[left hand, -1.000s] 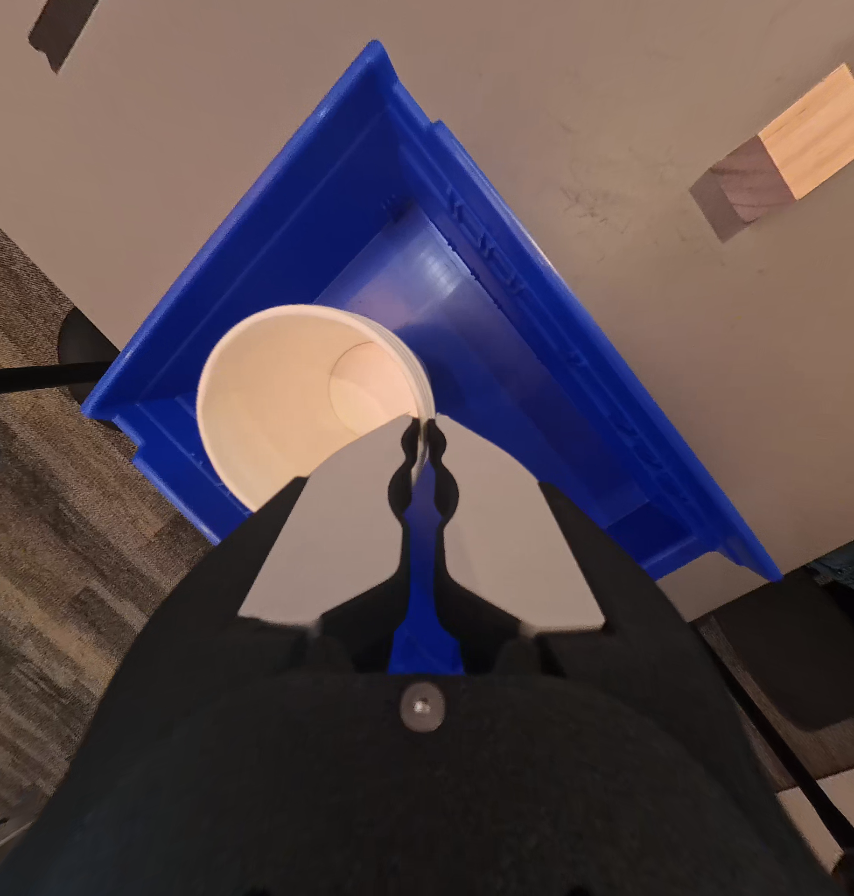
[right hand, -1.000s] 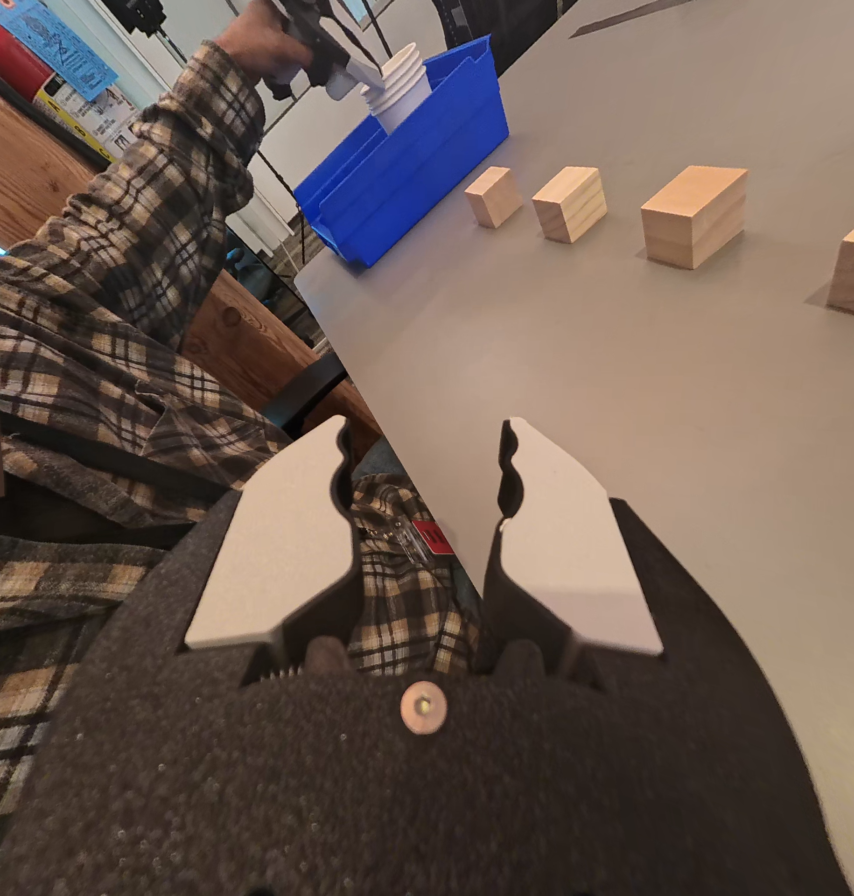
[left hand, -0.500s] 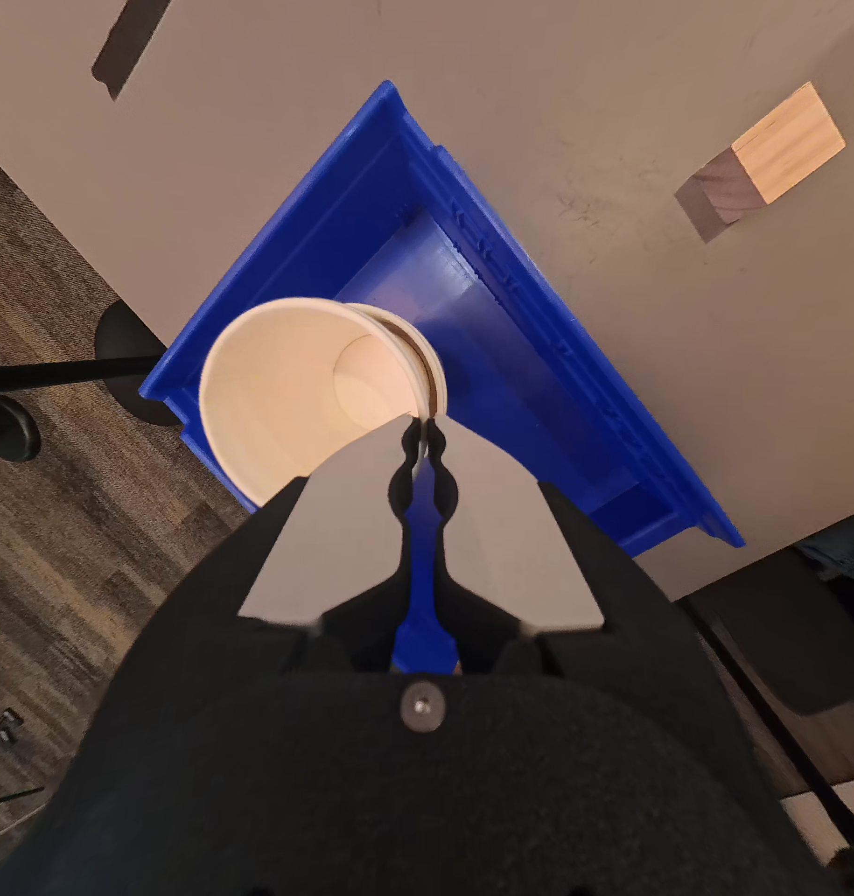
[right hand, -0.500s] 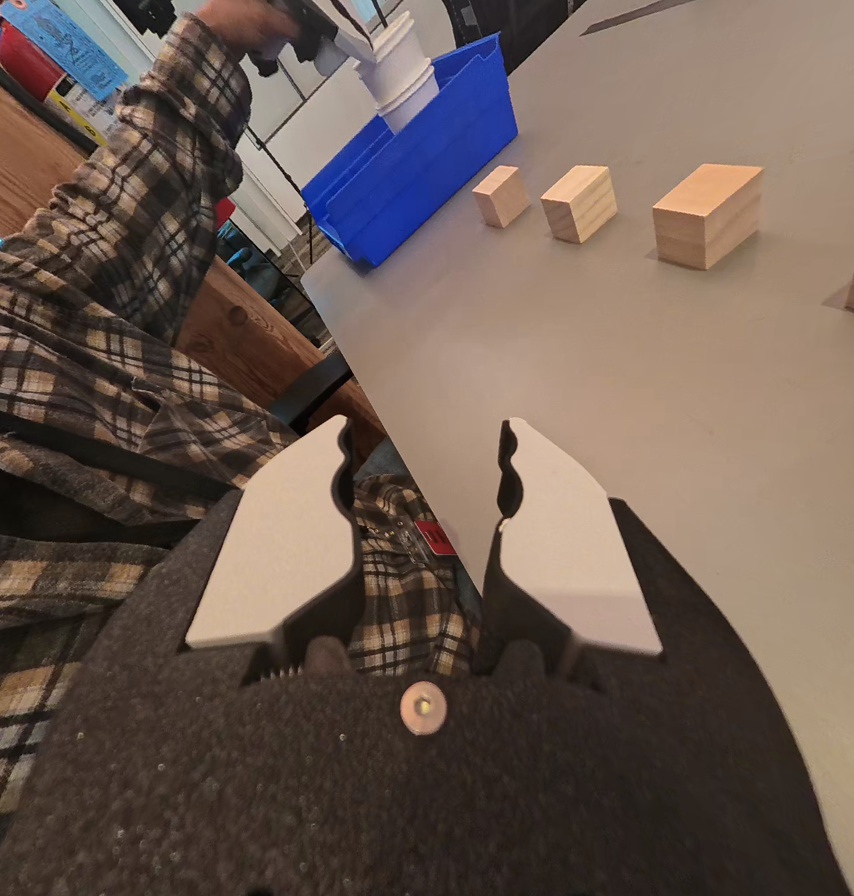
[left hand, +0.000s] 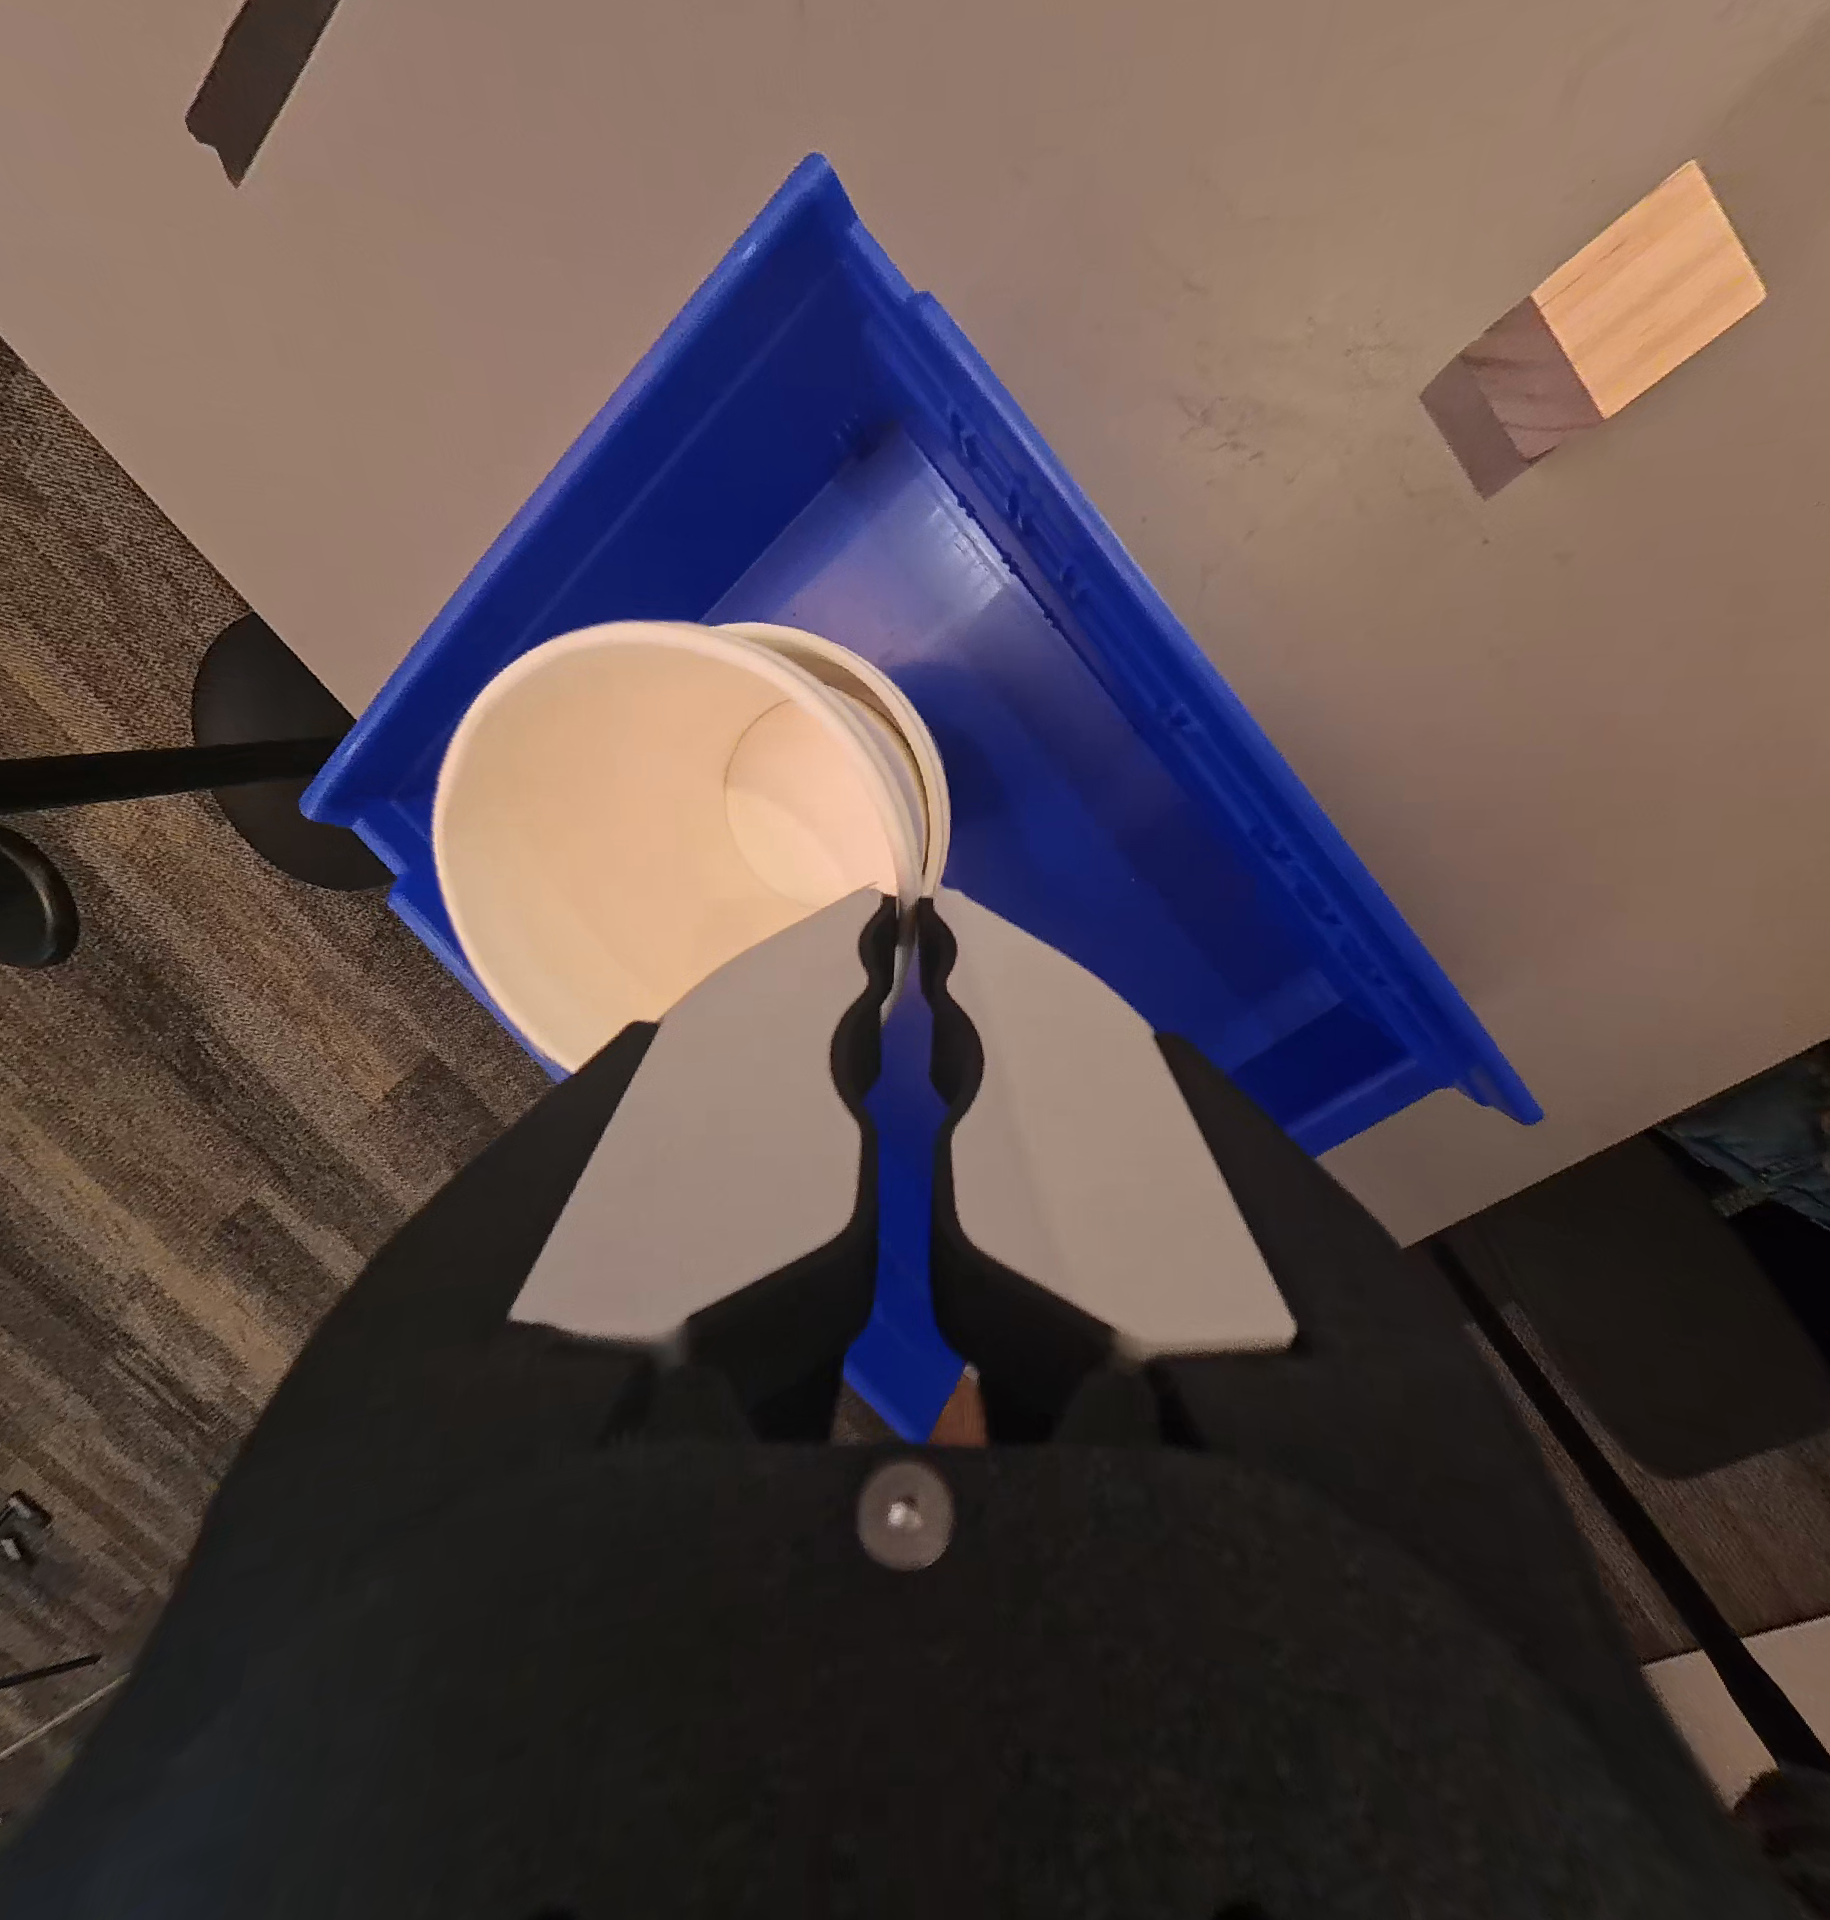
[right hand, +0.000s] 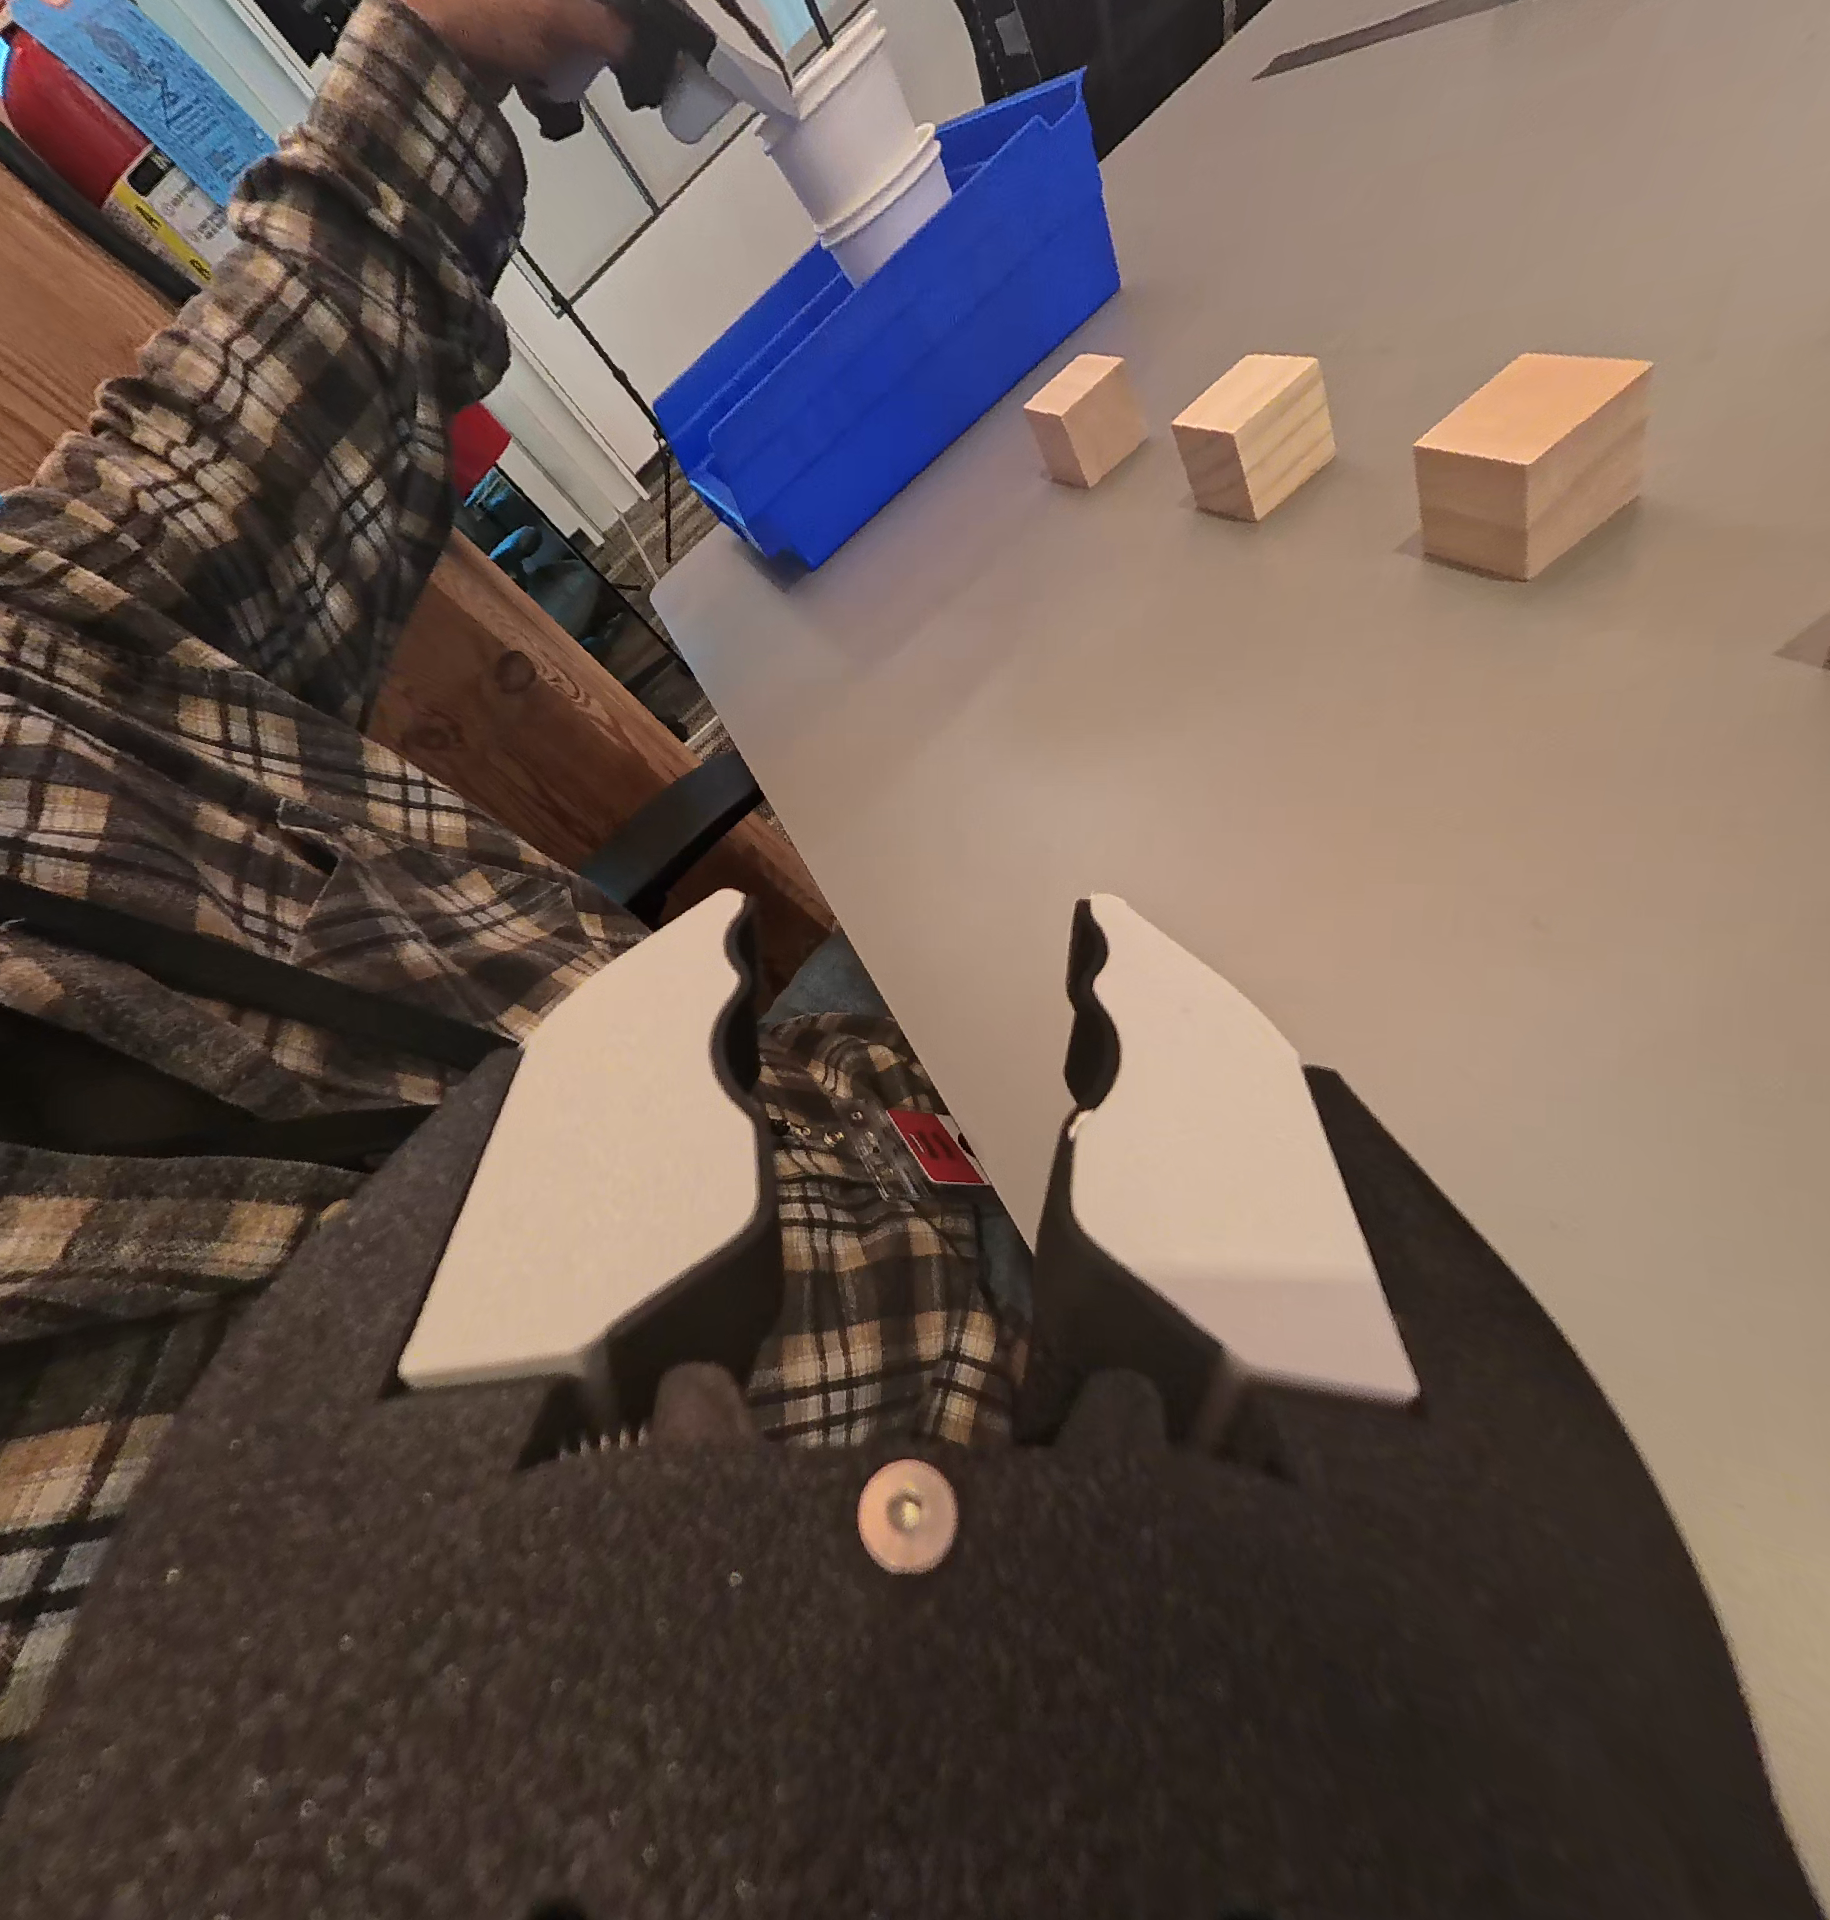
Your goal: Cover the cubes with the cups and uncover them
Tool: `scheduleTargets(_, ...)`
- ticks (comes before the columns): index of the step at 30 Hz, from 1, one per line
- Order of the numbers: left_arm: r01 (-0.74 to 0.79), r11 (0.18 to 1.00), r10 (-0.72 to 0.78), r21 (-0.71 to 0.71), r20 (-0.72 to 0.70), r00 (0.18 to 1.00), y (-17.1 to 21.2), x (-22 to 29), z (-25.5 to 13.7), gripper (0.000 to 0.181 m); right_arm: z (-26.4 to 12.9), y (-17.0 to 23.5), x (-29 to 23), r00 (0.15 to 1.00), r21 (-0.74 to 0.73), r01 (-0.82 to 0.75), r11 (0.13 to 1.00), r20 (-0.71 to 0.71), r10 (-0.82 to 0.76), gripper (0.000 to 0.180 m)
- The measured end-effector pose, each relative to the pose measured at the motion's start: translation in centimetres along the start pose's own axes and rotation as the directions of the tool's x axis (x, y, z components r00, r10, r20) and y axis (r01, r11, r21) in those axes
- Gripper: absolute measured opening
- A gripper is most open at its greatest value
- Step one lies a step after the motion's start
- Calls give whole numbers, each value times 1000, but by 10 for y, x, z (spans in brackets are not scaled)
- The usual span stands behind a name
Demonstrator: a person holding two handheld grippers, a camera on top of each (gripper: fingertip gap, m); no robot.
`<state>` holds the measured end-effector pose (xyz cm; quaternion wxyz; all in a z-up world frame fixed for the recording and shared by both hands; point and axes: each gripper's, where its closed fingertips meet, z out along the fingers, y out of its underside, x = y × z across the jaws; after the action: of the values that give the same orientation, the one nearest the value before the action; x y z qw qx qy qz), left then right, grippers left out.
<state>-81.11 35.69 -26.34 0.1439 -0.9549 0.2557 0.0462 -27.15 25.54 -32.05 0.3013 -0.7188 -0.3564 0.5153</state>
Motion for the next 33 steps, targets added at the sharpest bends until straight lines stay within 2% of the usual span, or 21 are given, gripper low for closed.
scheduleTargets(24, -14, 996, 10, -85, -42, 999, 13, 10, 23, 3, 0, 3, 1, 1000, -2, -14, 1000, 1, 14, 56)
scheduleTargets(33, -31, 997, 29, -66, -25, 999, 3, 12, 7, 3, 1, 3, 1, 1000, -4, -14, 1000, 5, 14, 56)
